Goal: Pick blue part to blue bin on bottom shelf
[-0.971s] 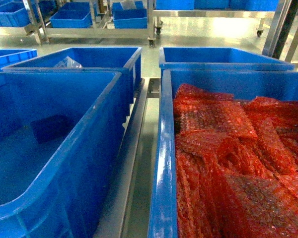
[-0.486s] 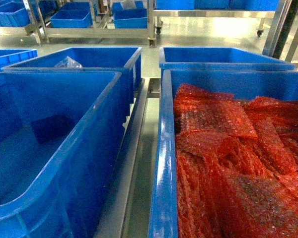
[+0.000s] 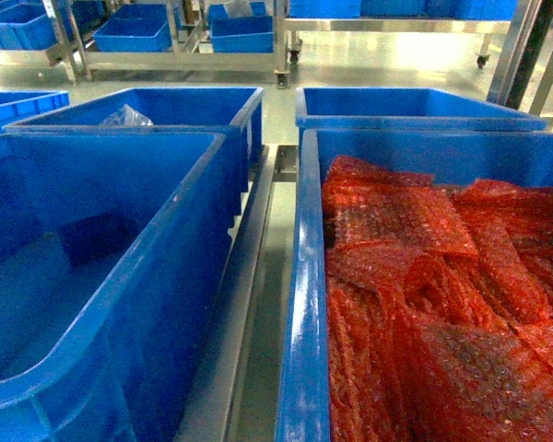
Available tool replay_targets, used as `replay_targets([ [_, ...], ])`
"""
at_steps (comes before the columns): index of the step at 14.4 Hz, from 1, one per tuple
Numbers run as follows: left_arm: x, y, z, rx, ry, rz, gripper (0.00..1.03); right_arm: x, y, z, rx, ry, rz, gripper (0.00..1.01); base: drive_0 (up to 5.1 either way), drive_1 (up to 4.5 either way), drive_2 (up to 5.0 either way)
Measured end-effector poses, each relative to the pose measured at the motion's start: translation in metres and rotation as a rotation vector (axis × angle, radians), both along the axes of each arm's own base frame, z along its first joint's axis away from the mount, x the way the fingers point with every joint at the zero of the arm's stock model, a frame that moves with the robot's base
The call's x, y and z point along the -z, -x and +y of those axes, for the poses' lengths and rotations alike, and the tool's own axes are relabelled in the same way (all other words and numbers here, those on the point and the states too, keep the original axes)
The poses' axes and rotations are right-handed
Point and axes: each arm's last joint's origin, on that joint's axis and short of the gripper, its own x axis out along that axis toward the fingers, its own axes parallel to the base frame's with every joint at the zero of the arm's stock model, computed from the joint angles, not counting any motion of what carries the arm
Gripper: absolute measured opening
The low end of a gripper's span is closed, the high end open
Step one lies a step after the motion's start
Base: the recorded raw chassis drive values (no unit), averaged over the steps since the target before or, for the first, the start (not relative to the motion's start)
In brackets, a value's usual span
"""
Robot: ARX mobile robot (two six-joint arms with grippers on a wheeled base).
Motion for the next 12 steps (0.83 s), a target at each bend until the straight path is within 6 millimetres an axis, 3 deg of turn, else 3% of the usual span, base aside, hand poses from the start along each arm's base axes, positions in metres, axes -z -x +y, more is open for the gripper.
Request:
replay_targets([
  [12,0.0000,0.0000,0.0000,0.000,0.000,0.000,0.98,0.0000,0.0000,0.0000,0.000,0.000,0.000,0.98,0.0,0.00,0.0],
])
